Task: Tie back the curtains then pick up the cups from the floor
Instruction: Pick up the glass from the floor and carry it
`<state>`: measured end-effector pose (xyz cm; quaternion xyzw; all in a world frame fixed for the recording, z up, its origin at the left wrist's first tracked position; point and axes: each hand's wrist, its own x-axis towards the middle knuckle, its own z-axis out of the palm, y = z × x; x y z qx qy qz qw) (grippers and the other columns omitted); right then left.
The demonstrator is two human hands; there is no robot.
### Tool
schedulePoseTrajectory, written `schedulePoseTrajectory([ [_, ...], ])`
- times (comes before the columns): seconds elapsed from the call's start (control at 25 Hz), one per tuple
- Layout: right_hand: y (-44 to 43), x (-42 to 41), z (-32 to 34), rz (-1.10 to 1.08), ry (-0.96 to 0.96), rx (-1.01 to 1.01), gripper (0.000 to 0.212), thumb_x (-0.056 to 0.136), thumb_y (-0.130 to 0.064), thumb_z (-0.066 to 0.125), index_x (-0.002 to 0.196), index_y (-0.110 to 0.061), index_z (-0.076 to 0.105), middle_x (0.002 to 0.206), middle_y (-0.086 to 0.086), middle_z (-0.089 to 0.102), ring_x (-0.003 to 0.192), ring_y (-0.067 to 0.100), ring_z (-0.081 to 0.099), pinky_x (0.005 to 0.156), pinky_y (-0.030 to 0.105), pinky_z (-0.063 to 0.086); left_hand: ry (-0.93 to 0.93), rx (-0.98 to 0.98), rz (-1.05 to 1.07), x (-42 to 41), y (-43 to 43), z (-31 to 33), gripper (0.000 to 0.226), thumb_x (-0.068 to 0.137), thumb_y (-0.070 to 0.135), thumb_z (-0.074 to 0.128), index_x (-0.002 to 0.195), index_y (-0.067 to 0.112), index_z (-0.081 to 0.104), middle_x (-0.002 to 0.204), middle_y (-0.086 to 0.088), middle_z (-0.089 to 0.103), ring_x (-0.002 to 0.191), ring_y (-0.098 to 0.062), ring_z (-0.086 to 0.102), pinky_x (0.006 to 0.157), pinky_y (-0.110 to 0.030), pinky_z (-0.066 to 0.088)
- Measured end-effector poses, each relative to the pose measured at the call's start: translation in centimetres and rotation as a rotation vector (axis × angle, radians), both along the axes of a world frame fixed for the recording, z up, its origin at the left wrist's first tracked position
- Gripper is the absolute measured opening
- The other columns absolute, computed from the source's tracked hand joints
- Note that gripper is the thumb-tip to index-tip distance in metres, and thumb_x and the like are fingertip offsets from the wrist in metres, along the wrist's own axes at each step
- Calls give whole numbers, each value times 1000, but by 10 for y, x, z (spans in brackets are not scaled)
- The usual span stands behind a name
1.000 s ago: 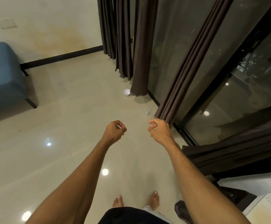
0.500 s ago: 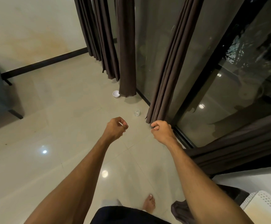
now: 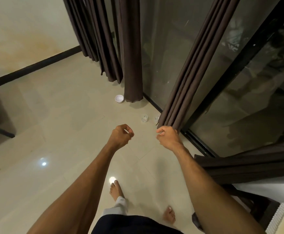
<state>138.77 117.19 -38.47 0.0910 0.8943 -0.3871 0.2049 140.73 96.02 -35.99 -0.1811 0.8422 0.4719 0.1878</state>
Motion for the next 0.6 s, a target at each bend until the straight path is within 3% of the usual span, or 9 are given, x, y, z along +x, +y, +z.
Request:
schedulePoseTrajectory([
  [0.2, -37, -39, -9, -154, -24, 8, 21, 84, -15, 63, 103, -19, 70, 96, 2, 72, 92, 22, 69, 88, 41, 58, -30, 4, -107, -59, -45, -3, 11, 88, 8, 55, 92, 5, 65, 74, -8, 63, 55, -15, 53, 41, -16, 40],
  [0.44, -60, -82, -17, -164, -80, 29, 22, 88, -18, 65, 110, -20, 67, 109, 3, 68, 100, 22, 65, 93, 37, 54, -66, -1, -205, -136, -54, -13, 9, 89, 9, 56, 92, 6, 64, 75, -8, 63, 57, -16, 54, 44, -20, 41],
  [0.6, -52, -126, -34, -164, -115, 59, 22, 87, -21, 63, 108, -24, 67, 112, 4, 66, 100, 23, 63, 90, 34, 54, -77, 4, -261, -190, -37, -19, 8, 89, 5, 55, 90, 5, 63, 74, -8, 62, 56, -15, 53, 37, -13, 38],
])
